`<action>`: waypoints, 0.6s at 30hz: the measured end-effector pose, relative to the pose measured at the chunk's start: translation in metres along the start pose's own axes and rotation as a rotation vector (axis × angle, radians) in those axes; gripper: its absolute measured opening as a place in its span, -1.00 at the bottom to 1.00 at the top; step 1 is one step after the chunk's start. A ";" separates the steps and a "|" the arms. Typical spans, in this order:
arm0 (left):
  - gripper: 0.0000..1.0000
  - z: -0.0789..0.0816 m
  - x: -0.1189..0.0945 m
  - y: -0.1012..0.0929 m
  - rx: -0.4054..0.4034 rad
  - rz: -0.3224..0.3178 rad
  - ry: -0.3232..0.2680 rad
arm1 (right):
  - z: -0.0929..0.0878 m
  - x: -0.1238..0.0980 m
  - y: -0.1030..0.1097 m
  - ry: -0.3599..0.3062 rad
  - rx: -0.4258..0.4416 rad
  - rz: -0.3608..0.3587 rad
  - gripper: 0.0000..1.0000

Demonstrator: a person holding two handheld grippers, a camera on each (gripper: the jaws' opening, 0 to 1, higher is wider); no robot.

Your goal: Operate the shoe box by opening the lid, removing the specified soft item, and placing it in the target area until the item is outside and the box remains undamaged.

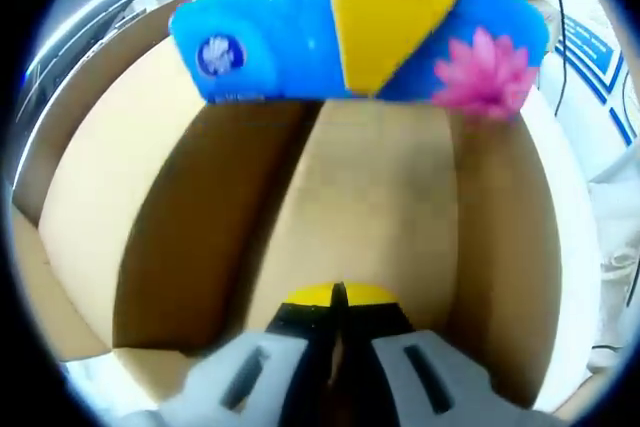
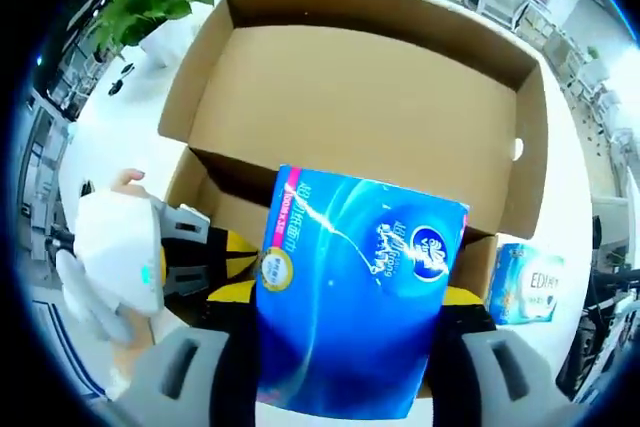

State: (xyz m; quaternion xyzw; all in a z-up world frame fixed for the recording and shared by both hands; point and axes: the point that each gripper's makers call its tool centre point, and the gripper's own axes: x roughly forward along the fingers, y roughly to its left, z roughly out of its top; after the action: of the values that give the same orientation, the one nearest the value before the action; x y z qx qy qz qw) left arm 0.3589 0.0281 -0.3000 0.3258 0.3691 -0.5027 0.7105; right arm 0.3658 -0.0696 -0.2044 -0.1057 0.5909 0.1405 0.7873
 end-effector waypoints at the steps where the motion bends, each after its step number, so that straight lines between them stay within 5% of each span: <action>1: -0.99 0.000 0.000 0.000 0.000 0.000 0.000 | -0.001 -0.002 -0.002 -0.003 0.000 0.002 0.34; 18: -0.99 -0.001 -0.001 -0.001 0.001 0.001 -0.001 | -0.022 -0.024 -0.028 0.025 0.016 -0.016 0.34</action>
State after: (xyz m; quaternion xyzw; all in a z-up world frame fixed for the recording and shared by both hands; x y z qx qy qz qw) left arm 0.3578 0.0288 -0.2995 0.3263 0.3684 -0.5027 0.7107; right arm 0.3490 -0.1056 -0.1874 -0.1057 0.6011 0.1283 0.7817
